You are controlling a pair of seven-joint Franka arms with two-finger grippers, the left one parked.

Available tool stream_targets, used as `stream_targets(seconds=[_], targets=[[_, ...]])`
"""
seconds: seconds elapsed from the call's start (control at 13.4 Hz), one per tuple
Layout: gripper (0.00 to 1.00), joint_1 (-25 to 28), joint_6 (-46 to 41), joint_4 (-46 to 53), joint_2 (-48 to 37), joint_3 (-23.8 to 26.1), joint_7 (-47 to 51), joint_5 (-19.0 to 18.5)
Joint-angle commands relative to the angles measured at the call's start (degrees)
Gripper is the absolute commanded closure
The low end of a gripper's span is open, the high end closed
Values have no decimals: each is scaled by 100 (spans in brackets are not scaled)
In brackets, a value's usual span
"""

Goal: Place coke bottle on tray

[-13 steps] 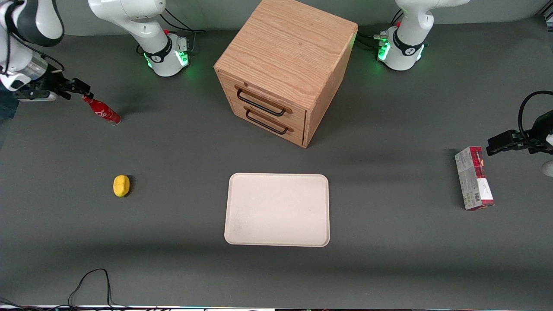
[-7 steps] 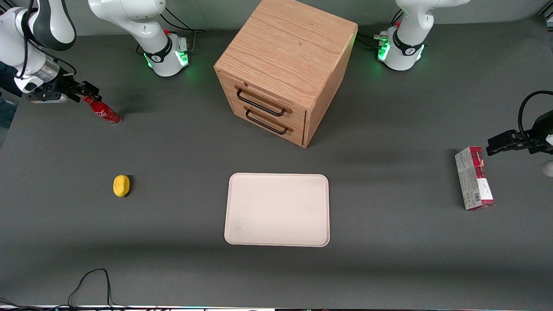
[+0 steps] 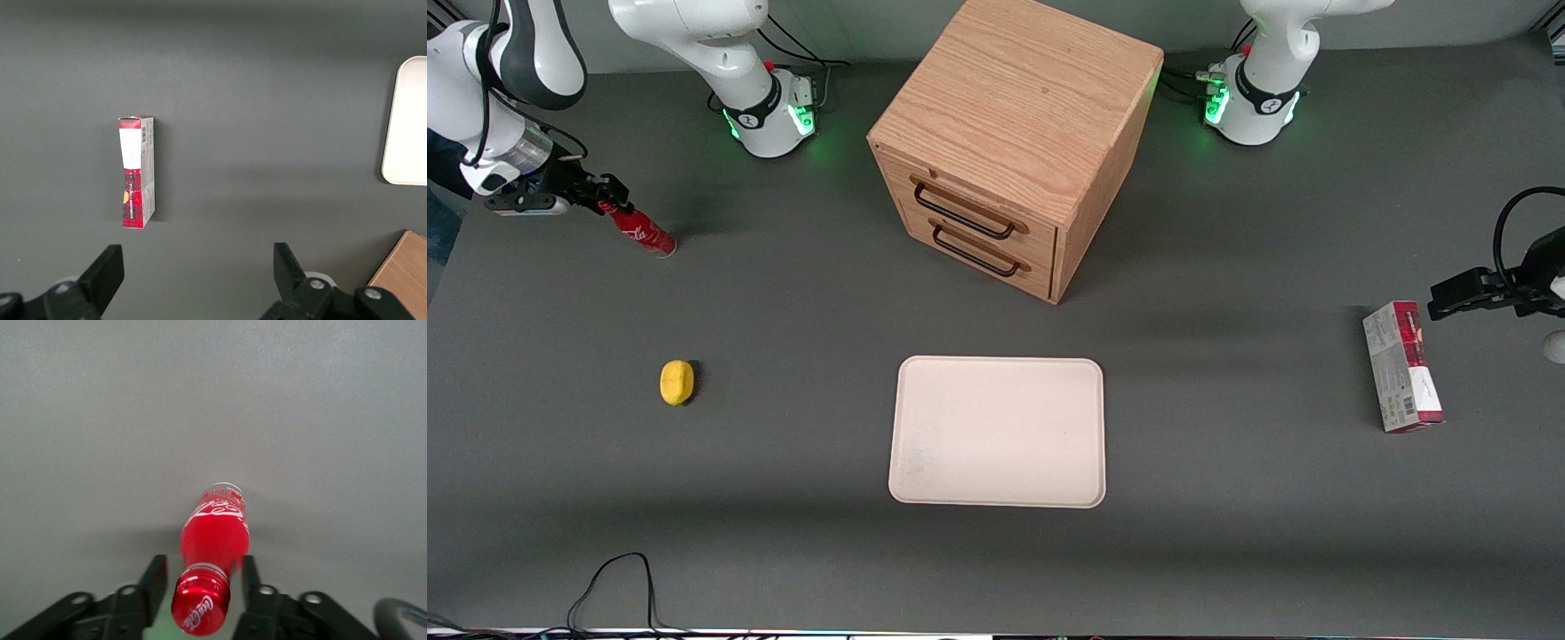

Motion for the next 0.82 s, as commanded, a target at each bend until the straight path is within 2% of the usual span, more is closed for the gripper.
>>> stream_targets(seconds=[0.0, 0.07, 0.15, 0.3, 0.37, 0.45, 0.6, 0.75], targets=[[90, 63, 97, -49, 31, -77, -61, -134], [97, 71, 36, -32, 66, -76, -53, -134], [100, 72, -60, 3, 171, -68, -44, -117], [100, 106, -140, 126, 190, 11, 52, -90], [100, 168, -366, 274, 190, 255, 140, -29], [100, 168, -612, 493, 190, 675, 306, 171], [100, 142, -1201, 1125, 294, 1633, 360, 960], [100, 107, -1886, 2072, 749, 2328, 360, 1629]])
